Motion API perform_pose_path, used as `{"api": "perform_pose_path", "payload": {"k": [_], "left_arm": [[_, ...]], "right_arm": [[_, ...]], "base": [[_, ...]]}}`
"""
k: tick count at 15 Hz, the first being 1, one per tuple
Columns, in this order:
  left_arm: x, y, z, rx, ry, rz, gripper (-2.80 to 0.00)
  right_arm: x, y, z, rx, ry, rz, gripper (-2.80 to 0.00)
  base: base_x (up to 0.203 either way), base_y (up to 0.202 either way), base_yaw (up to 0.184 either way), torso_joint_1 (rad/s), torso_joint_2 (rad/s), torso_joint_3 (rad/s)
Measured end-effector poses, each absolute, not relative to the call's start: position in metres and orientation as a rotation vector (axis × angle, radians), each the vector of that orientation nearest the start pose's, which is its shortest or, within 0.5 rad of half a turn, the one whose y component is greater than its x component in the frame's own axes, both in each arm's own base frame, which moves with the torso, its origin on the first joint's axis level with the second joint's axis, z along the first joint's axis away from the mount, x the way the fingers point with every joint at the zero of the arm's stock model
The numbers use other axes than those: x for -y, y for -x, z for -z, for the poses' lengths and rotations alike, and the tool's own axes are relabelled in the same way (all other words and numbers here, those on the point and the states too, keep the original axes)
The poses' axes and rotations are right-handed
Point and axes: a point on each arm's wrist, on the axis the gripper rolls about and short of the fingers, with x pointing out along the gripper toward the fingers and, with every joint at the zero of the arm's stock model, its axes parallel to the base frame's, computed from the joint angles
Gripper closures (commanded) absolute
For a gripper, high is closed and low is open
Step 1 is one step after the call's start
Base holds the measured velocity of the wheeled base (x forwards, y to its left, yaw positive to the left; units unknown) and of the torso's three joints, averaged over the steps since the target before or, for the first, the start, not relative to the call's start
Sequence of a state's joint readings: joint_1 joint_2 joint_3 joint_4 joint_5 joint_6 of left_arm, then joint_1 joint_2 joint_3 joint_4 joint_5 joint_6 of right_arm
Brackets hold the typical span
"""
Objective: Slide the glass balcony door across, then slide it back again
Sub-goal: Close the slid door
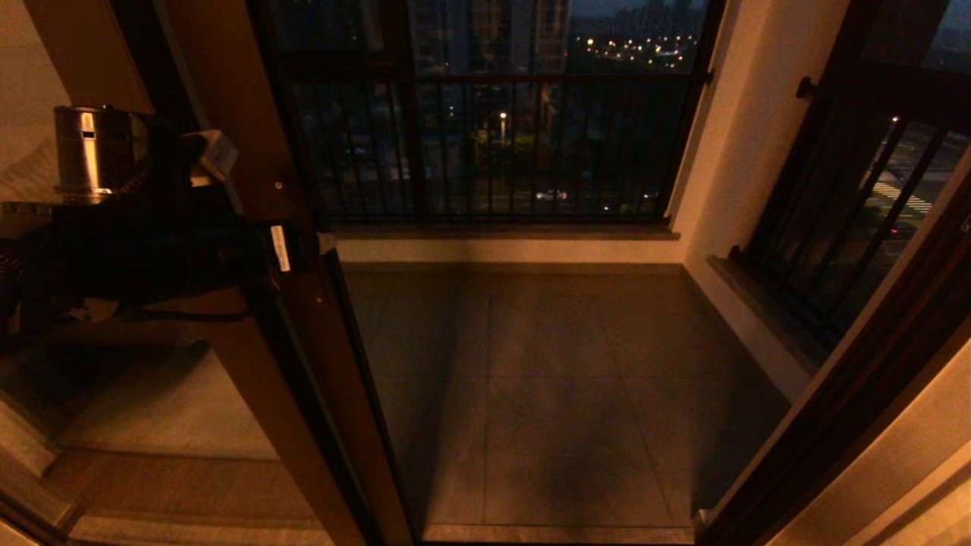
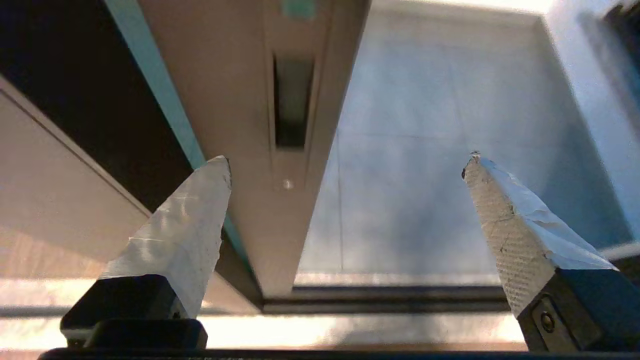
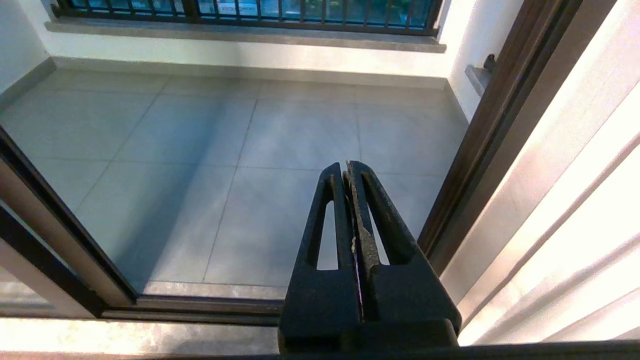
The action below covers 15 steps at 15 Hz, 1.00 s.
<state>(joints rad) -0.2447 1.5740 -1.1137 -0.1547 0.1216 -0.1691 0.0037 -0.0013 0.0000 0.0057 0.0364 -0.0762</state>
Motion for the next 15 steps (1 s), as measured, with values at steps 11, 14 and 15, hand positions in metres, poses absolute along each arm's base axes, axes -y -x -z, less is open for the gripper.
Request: {"api": "perform_pose_path", "payload": {"k": [11, 14, 15], "left_arm": [[0.078, -0.280, -0.249, -0.372, 0.127, 0.250, -2.80], [0.082, -0.290, -0.249, -0.354, 0.126, 0.249, -2.80], [0.083, -0.295, -0.248, -0.340, 0.126, 0.245, -2.80]], "right_arm": [[-0.001, 0.023, -0.075, -0.003, 0.076, -0.040, 0.00], [-0.001, 0.023, -0.075, -0.003, 0.076, -0.040, 0.00], [-0.001, 0.023, -0.075, -0.003, 0.076, -0.040, 0.00]], "base": [[0.000, 0.000, 0.000, 0.000, 0.00, 0.000], [0.000, 0.000, 0.000, 0.000, 0.00, 0.000], [0.000, 0.000, 0.000, 0.000, 0.00, 0.000]]}}
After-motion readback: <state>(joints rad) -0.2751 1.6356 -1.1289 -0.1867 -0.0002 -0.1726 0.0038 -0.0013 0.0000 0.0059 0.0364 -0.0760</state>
